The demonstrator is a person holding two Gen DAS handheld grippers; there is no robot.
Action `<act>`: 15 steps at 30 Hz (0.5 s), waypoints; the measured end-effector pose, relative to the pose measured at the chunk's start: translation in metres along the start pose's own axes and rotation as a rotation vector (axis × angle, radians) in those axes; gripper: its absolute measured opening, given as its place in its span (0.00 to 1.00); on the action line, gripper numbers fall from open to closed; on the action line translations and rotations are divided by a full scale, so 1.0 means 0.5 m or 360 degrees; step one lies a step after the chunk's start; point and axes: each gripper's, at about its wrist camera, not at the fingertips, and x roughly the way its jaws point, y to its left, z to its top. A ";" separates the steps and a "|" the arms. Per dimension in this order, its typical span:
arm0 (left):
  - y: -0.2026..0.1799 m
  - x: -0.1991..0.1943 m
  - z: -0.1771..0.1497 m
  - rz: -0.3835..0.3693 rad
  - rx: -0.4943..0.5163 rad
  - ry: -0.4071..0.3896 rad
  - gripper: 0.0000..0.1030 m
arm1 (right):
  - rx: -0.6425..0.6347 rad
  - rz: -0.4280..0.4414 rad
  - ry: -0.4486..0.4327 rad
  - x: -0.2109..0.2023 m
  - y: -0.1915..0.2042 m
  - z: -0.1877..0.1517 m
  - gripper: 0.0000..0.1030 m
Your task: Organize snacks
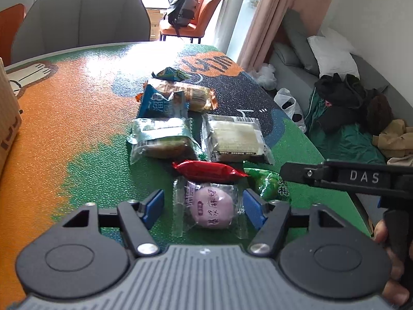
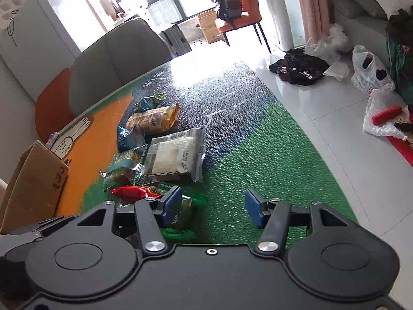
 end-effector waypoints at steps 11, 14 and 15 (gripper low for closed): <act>0.011 -0.010 -0.011 -0.0051 -0.0005 -0.0006 0.35 | -0.0050 0.0059 0.0033 0.017 0.045 -0.004 0.54; 0.024 -0.019 -0.014 -0.0040 -0.0028 -0.0013 0.34 | -0.0059 0.0062 0.0050 0.023 0.053 -0.007 0.54; 0.028 -0.021 -0.015 -0.0037 -0.0036 -0.0015 0.34 | -0.0063 0.0064 0.0054 0.024 0.056 -0.008 0.54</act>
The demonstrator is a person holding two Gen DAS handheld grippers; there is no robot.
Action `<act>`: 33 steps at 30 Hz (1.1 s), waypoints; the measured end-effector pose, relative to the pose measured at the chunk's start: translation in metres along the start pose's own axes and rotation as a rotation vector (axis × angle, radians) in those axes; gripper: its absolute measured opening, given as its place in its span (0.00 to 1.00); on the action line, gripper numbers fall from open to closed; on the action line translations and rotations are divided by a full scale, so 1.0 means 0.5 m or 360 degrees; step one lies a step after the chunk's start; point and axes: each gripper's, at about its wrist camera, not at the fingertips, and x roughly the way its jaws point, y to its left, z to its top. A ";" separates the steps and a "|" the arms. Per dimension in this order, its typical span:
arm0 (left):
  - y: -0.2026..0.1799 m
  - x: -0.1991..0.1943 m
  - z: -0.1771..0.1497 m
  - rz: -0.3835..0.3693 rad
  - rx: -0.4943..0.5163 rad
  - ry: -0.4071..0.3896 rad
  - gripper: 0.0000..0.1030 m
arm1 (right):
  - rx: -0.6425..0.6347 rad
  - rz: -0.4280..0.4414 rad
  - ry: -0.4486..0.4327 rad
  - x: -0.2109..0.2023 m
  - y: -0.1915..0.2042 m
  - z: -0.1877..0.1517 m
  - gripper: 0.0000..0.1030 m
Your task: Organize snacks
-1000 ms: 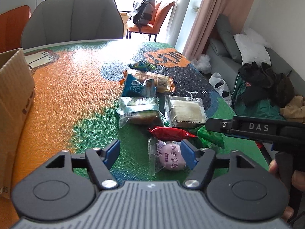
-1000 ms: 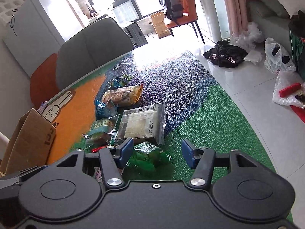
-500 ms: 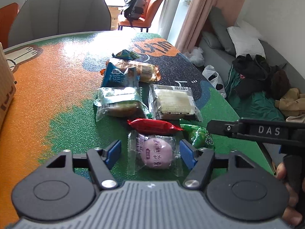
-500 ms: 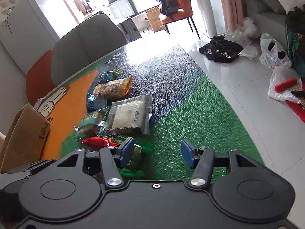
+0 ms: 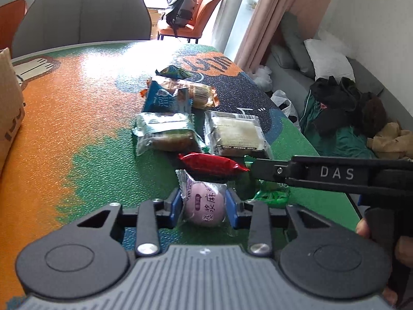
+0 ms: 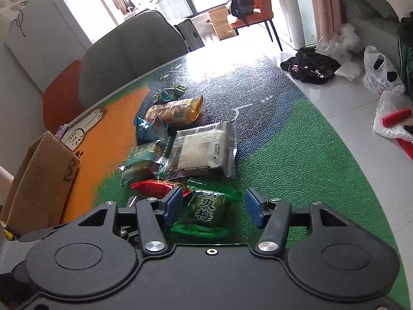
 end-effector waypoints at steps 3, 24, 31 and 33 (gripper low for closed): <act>0.013 -0.010 -0.003 0.0008 -0.0021 -0.0007 0.34 | -0.0016 -0.0009 0.0009 0.004 0.007 -0.004 0.54; 0.045 -0.113 0.001 0.0065 -0.0060 -0.0141 0.32 | -0.0142 0.0087 -0.0097 -0.057 0.054 -0.007 0.27; 0.068 -0.173 0.017 0.0113 -0.0073 -0.0224 0.32 | -0.0205 0.0147 -0.0142 -0.080 0.111 0.004 0.27; 0.077 -0.192 0.021 0.0129 -0.0076 -0.0251 0.32 | -0.0226 0.0165 -0.0152 -0.085 0.129 0.008 0.27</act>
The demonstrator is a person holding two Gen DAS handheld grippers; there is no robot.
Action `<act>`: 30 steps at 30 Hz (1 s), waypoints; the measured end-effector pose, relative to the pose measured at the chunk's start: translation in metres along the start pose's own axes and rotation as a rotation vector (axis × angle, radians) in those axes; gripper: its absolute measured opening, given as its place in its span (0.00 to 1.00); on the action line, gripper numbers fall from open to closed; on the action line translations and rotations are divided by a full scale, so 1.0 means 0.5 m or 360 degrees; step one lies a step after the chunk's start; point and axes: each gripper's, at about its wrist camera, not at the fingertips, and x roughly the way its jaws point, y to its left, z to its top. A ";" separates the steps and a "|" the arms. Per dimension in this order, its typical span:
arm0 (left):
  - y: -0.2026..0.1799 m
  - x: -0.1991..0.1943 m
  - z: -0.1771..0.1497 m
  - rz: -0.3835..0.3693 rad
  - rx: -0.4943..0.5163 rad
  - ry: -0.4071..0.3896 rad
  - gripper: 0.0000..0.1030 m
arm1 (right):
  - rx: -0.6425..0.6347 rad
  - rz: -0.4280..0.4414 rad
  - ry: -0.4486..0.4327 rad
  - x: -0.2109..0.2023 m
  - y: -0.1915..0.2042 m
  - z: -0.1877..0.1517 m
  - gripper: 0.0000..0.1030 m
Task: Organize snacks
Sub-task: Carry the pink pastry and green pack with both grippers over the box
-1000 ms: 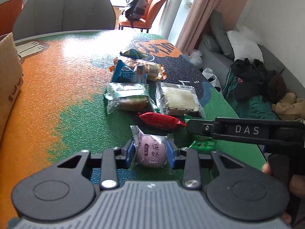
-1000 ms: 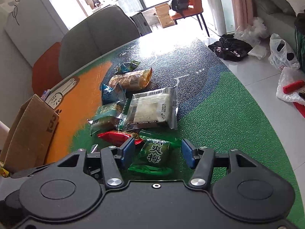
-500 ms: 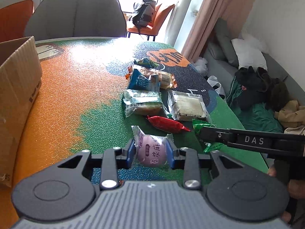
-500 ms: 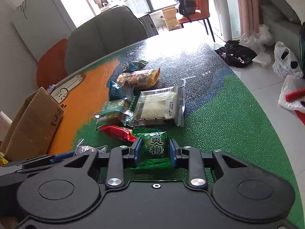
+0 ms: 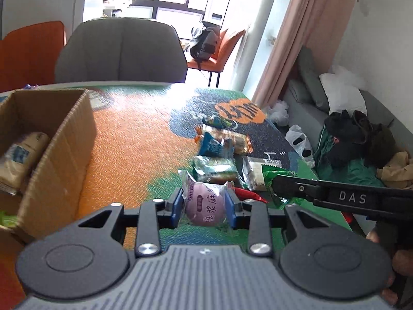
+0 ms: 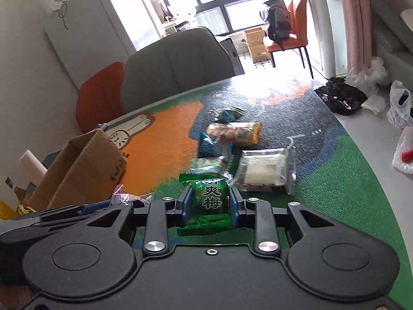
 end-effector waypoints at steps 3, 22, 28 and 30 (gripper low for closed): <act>0.017 -0.027 0.009 0.0026 -0.0010 -0.0037 0.32 | -0.0034 0.0025 -0.0020 -0.003 0.031 0.011 0.27; 0.143 -0.140 0.047 0.0135 -0.0096 -0.0162 0.28 | -0.0176 0.0196 -0.0062 0.023 0.204 0.035 0.27; 0.181 -0.168 0.068 0.0172 -0.0103 -0.0219 0.28 | -0.0228 0.0246 -0.0063 0.037 0.259 0.042 0.27; 0.199 -0.170 0.072 0.0203 -0.0110 -0.0225 0.28 | -0.0239 0.0260 -0.0064 0.043 0.273 0.046 0.27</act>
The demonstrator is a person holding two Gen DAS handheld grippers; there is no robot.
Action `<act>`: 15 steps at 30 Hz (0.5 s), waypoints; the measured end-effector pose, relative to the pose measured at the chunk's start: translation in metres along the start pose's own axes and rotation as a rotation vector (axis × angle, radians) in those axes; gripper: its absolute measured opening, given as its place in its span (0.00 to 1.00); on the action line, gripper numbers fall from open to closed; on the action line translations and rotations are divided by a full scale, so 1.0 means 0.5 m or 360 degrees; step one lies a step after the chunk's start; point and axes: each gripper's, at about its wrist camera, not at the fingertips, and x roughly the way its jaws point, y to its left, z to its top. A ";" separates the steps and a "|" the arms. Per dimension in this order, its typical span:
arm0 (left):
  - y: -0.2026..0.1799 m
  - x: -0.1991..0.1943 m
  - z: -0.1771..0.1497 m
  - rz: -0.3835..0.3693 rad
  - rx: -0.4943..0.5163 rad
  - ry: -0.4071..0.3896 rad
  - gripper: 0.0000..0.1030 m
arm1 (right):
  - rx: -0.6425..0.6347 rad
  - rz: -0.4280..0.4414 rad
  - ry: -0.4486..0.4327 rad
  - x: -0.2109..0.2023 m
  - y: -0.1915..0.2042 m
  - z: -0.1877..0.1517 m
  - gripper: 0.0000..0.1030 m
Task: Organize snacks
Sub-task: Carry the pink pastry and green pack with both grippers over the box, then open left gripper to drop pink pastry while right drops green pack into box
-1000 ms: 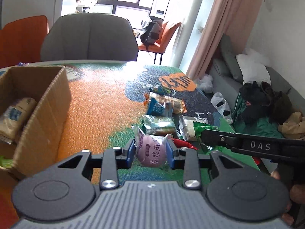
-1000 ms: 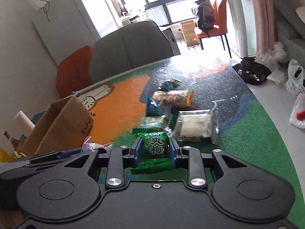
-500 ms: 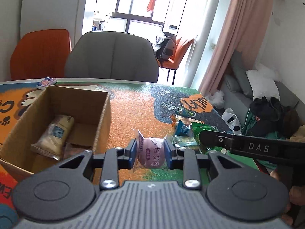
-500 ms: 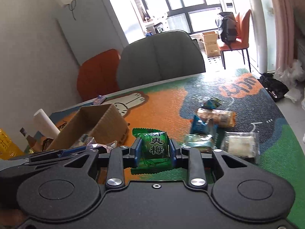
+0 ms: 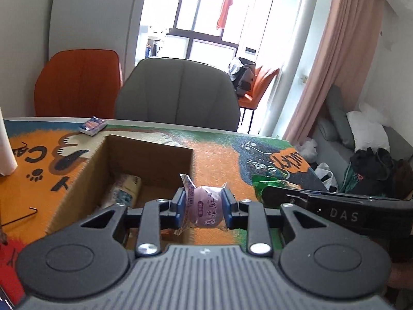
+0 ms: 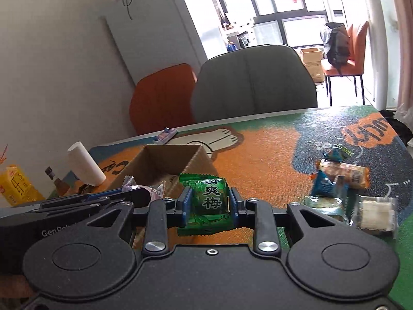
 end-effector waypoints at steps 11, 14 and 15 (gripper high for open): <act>0.089 0.043 0.001 0.0058 -0.0073 0.0052 0.28 | -0.0054 0.0044 0.0024 0.061 0.049 0.024 0.27; 0.104 0.059 0.000 0.0054 -0.0092 0.0062 0.28 | -0.0064 0.0052 0.0034 0.082 0.060 0.029 0.27; 0.109 0.065 0.001 0.0057 -0.0097 0.0060 0.28 | -0.0068 0.0054 0.0039 0.089 0.063 0.031 0.27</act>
